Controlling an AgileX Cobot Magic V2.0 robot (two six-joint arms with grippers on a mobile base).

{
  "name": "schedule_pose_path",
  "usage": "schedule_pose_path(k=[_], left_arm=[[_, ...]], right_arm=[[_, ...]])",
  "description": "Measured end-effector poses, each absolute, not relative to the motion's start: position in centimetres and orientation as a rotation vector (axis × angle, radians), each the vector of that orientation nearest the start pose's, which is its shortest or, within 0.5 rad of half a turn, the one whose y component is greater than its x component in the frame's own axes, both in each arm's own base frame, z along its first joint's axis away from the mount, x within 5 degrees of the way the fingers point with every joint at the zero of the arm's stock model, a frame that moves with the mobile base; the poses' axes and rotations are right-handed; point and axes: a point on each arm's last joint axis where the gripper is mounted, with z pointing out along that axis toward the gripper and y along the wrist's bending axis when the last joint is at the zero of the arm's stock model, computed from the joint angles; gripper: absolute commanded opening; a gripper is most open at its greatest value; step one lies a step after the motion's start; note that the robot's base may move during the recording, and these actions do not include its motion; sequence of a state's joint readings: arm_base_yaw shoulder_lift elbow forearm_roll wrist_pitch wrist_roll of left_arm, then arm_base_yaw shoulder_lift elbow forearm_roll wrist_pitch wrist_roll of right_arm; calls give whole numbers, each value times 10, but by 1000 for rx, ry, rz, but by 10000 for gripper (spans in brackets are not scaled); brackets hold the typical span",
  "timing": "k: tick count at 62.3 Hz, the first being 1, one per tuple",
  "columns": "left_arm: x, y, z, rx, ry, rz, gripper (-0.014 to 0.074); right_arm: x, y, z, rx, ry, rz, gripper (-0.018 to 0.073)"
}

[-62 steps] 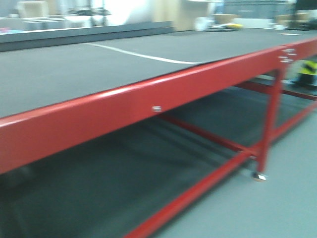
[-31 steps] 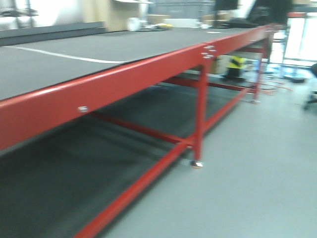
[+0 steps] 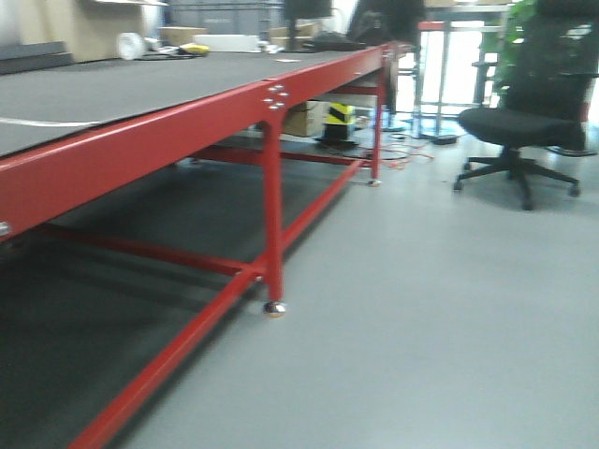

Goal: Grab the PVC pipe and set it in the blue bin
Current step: 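Drive the base away from the table toward the blue bin shelves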

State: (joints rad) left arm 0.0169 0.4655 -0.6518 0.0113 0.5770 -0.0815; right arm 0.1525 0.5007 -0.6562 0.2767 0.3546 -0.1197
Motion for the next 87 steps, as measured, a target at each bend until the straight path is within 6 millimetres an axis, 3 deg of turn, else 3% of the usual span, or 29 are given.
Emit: schedule_pose_path(k=[87], left_arm=[[87,2,346,-88,1872,-32,-111]], right_arm=[[97,24,365,-82,1676,301,-153]])
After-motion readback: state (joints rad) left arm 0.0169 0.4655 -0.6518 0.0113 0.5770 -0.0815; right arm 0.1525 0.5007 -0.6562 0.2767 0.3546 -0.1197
